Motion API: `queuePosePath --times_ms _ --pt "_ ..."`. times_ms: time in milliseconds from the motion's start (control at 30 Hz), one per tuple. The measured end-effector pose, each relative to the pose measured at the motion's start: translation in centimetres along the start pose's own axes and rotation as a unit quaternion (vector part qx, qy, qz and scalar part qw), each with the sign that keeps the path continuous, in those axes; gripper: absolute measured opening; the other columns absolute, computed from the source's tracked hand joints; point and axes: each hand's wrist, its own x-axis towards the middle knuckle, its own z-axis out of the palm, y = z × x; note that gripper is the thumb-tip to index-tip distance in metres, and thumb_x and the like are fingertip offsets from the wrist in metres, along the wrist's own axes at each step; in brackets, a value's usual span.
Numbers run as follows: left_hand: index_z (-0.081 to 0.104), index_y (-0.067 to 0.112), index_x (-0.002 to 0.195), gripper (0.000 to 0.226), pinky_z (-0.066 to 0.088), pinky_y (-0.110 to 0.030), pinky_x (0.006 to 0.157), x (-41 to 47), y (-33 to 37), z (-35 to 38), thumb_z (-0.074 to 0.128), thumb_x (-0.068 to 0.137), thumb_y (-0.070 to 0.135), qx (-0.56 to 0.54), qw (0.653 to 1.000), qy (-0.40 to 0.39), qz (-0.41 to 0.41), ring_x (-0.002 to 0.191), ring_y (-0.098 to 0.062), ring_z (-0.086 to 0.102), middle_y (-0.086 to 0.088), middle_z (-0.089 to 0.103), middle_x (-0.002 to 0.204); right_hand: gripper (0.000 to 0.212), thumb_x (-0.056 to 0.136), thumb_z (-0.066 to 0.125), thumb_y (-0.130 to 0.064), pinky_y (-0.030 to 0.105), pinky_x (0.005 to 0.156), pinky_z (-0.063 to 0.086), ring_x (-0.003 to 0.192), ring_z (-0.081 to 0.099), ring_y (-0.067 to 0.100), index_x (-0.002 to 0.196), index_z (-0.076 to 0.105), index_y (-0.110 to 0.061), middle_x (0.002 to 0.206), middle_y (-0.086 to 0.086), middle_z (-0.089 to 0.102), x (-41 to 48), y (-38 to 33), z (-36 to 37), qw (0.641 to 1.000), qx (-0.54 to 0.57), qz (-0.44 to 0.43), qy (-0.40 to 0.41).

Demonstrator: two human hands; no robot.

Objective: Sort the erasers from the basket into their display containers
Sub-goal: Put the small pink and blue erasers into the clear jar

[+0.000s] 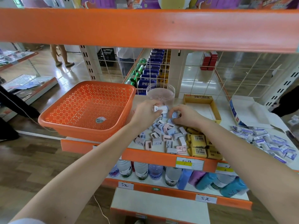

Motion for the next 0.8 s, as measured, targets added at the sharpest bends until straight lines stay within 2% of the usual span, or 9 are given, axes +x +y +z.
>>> queuePosePath --times_ms 67,100,167,233,333,400,567,700,800 --pt "0.063 0.017 0.122 0.032 0.036 -0.005 0.081 0.5 0.7 -0.8 0.063 0.090 0.017 -0.011 1.000 0.013 -0.006 0.101 -0.005 0.058 0.004 0.064 0.122 0.020 0.079 0.068 -0.011 0.030 0.087 0.045 0.101 0.053 0.013 0.093 0.067 -0.025 0.119 -0.005 0.059 0.0 -0.2 -0.3 1.000 0.011 0.005 0.021" --pt "0.063 0.017 0.122 0.032 0.037 -0.002 0.072 0.8 0.8 -1.2 0.062 0.090 0.017 -0.015 1.000 0.015 -0.013 0.089 0.002 0.058 0.005 0.065 0.120 0.021 0.079 0.066 -0.009 0.031 0.084 0.046 0.099 0.054 0.013 0.094 0.067 -0.024 0.118 -0.005 0.058 0.1 -0.3 -0.6 0.999 0.016 0.009 0.035" --pt "0.063 0.016 0.121 0.031 0.039 -0.004 0.051 1.5 0.8 -1.8 0.061 0.090 0.015 -0.031 0.999 0.012 -0.033 0.055 0.009 0.055 0.004 0.067 0.108 0.022 0.082 0.063 -0.009 0.022 0.070 0.042 0.083 0.052 0.006 0.098 0.066 -0.024 0.113 -0.009 0.055 0.3 -0.6 -1.5 0.998 0.027 0.008 0.059" --pt "0.066 0.016 0.115 0.027 0.036 -0.006 0.041 2.2 0.5 -2.6 0.060 0.089 0.013 -0.048 0.997 0.018 -0.053 0.041 0.007 0.050 0.002 0.068 0.097 0.023 0.084 0.062 -0.011 0.015 0.063 0.037 0.077 0.051 0.000 0.102 0.064 -0.025 0.106 -0.011 0.053 0.6 -1.1 -2.6 0.995 0.046 0.002 0.086" --pt "0.068 0.013 0.109 0.024 0.036 -0.002 0.046 3.6 0.1 -3.5 0.055 0.089 0.011 -0.038 0.996 0.025 -0.071 0.058 0.004 0.051 0.007 0.063 0.090 0.027 0.085 0.064 -0.012 0.013 0.064 0.040 0.088 0.057 0.011 0.110 0.063 -0.023 0.104 -0.007 0.056 1.5 -1.8 -3.9 0.990 0.080 0.011 0.119" --pt "0.067 0.014 0.109 0.022 0.036 -0.003 0.046 4.5 -0.1 -4.1 0.054 0.090 0.014 -0.033 0.996 0.007 -0.086 0.065 -0.005 0.055 0.009 0.062 0.083 0.027 0.084 0.066 -0.011 0.011 0.062 0.039 0.090 0.058 0.013 0.110 0.064 -0.020 0.104 -0.004 0.058 2.1 -2.1 -4.5 0.986 0.088 -0.002 0.138" --pt "0.068 0.012 0.106 0.020 0.055 -0.022 0.073 7.1 -0.2 -4.2 0.066 0.088 0.021 -0.035 0.994 -0.024 -0.103 0.081 -0.020 0.068 -0.004 0.068 0.095 0.025 0.081 0.070 -0.012 0.021 0.075 0.042 0.094 0.059 0.018 0.106 0.066 -0.015 0.101 0.003 0.064 4.2 -2.2 -5.1 0.986 0.071 -0.026 0.147" --pt "0.067 0.010 0.104 0.021 0.053 -0.017 0.067 8.8 0.3 -3.3 0.066 0.088 0.023 -0.050 0.993 -0.042 -0.096 0.077 -0.017 0.065 -0.003 0.066 0.094 0.031 0.082 0.068 -0.010 0.019 0.073 0.041 0.091 0.058 0.015 0.113 0.065 -0.012 0.106 0.005 0.065 5.5 -2.0 -4.8 0.987 0.066 -0.018 0.143" --pt "0.066 0.011 0.108 0.020 0.045 -0.014 0.062 9.7 0.4 -2.4 0.064 0.089 0.019 -0.041 0.992 -0.051 -0.105 0.082 -0.015 0.061 -0.003 0.065 0.104 0.035 0.082 0.068 -0.008 0.020 0.075 0.043 0.091 0.057 0.014 0.117 0.063 -0.012 0.110 0.007 0.065 5.9 -1.6 -4.5 0.989 0.059 -0.015 0.136"
